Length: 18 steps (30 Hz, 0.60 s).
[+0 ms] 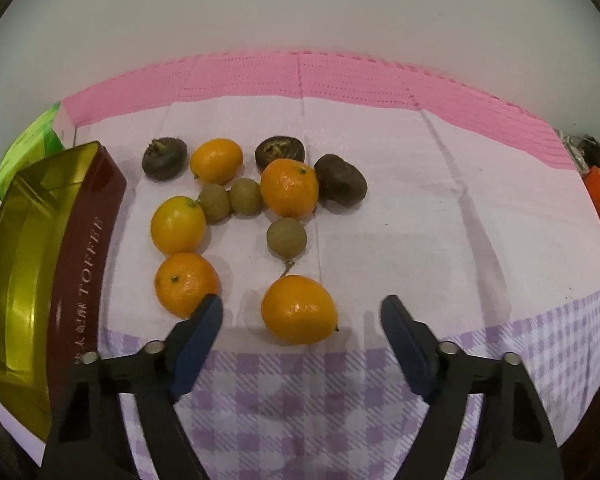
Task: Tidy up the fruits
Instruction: 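Move the left gripper toward the large mandarin in the fruit cluster, then close the left gripper around the large mandarin, then carry the mandarin over the gold tin tray and open the left gripper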
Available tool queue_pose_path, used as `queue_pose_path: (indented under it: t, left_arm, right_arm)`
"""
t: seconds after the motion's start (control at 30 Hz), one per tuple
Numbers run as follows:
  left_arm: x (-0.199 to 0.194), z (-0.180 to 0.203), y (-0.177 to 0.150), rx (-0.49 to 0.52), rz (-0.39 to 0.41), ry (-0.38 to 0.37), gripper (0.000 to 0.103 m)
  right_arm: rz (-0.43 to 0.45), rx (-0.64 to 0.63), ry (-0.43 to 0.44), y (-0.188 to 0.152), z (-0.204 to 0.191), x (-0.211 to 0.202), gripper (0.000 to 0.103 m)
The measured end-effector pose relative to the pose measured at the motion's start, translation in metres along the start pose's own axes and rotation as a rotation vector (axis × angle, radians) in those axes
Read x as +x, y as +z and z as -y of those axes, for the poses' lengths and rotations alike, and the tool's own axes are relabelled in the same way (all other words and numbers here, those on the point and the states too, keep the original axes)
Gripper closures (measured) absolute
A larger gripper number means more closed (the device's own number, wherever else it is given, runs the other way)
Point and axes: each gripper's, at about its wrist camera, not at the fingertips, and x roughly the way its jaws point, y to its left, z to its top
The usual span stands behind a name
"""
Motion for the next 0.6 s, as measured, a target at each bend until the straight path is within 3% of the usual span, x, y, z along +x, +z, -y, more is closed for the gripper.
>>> queue_pose_path:
  t: [0.07, 0.13, 0.3, 0.43, 0.6]
  left_arm:
    - [0.007, 0.001, 0.001, 0.008, -0.016, 0.002, 0.036]
    - [0.018, 0.002, -0.001, 0.030, -0.061, 0.002, 0.061]
    - [0.007, 0.007, -0.016, 0.101, -0.020, 0.019, 0.062]
    - [-0.033, 0.005, -0.030, 0.098, 0.051, -0.020, 0.062]
    - [-0.085, 0.001, -0.043, 0.109, 0.127, -0.005, 0.061]
  right_arm:
    - [0.000, 0.005, 0.005, -0.001, 0.006, 0.000, 0.000]
    - [-0.005, 0.014, 0.010, -0.001, 0.009, 0.000, 0.000]
    - [-0.002, 0.035, 0.019, -0.001, 0.014, 0.000, 0.000]
    - [0.011, 0.029, 0.006, -0.002, 0.014, -0.002, 0.000]
    - [0.005, 0.004, 0.000, -0.005, 0.006, 0.000, 0.000]
